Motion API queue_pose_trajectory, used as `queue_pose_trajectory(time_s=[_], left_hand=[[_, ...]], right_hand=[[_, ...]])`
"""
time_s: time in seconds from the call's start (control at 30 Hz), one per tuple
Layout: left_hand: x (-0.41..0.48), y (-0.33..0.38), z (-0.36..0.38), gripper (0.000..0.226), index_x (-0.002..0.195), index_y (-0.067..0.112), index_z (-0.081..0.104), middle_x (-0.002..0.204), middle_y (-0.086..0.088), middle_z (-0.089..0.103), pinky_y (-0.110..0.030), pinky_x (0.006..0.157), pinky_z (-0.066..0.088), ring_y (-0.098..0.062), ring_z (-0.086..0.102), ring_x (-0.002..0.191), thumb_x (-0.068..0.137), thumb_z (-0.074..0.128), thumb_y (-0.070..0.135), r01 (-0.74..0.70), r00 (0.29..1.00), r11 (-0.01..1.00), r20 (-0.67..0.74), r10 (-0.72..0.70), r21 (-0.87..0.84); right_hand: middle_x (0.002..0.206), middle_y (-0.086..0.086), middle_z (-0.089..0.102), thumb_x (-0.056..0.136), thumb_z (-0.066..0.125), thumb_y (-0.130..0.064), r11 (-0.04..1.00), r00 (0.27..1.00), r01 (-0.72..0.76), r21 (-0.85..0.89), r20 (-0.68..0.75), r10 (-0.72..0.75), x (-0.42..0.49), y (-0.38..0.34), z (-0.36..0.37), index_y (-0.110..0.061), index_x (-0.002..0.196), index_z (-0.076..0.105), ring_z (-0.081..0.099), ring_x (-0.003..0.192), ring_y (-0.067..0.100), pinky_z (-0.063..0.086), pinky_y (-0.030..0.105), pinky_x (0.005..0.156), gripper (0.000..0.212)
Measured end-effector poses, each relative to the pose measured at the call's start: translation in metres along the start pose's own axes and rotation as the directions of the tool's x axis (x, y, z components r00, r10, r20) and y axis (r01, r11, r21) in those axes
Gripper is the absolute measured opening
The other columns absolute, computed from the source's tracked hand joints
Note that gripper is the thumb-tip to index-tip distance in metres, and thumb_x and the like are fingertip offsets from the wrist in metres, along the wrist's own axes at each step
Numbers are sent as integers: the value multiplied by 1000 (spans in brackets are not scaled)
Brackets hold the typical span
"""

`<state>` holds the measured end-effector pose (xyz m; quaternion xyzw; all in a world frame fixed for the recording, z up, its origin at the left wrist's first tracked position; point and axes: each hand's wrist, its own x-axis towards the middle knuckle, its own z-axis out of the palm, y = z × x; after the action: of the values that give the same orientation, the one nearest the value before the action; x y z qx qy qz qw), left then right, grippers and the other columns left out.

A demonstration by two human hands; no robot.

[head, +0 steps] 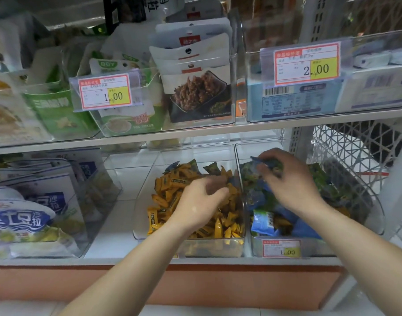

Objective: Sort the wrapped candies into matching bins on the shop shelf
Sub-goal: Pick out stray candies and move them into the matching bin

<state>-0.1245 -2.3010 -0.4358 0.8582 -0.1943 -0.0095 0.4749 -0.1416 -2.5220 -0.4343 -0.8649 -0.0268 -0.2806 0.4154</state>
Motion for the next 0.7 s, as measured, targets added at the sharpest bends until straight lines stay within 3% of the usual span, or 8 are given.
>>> queue_pose_trajectory(time_s=[0.07,0.13,0.2,0.27,0.37,0.5,0.6,0.7], left_hand=[[5,-13,-12,24,117,33,67,111,22,66,-4,83,41,9,58,105,95,60,31,17,1000,995,-27,-14,94],[14,-20,-22,18,109,37,66,103,23,65,-1,74,41,9,58,97,95,59,28,45,998,987,-47,-38,152],[33,-26,-29,18,110,32,66,105,15,68,-16,82,50,-4,62,98,94,59,29,70,995,972,-89,-51,222],[58,-29,-32,23,115,27,66,114,6,68,-34,90,54,-15,63,104,94,57,31,95,992,925,-114,-57,367],[99,-32,-31,28,121,24,64,115,7,65,-29,92,47,-16,60,109,95,58,31,39,996,884,-85,1,466],[140,-45,-12,41,130,16,56,129,-4,61,-33,95,47,-21,57,116,92,65,29,-19,997,828,77,-29,561],[153,-59,1,52,132,16,53,128,-7,59,-38,91,51,-24,57,111,88,70,35,50,977,821,141,-157,569],[159,-71,4,43,127,19,61,126,-4,61,-37,91,50,-23,57,112,90,69,40,9,969,765,183,-166,644]], right_hand=[[108,-5,65,99,55,-39,948,991,-29,-318,116,69,2,11,-5,-29,112,63,62,93,19,52,34,75,19],[117,-1,64,102,42,-45,808,956,-51,-587,206,210,4,16,-7,-29,120,63,60,103,26,54,40,80,31],[129,-1,61,101,38,-45,699,966,-20,-714,167,198,6,12,-6,-30,123,63,51,120,28,49,41,93,36],[138,-2,58,99,44,-41,734,990,18,-679,116,83,10,3,-1,-30,130,61,46,129,28,41,41,101,38],[134,-3,61,94,53,-43,884,982,108,-455,185,-24,10,-13,18,-28,132,60,51,123,26,44,38,97,41],[129,2,54,90,51,-60,893,921,51,-447,366,130,1,-8,44,-25,132,49,48,121,27,45,39,96,55],[109,-2,58,90,44,-63,908,911,4,-419,376,169,-1,0,48,-30,110,51,54,105,26,47,40,88,40],[101,-5,61,87,35,-65,920,920,24,-390,369,133,-4,4,52,-34,104,48,57,98,25,42,38,83,38]])
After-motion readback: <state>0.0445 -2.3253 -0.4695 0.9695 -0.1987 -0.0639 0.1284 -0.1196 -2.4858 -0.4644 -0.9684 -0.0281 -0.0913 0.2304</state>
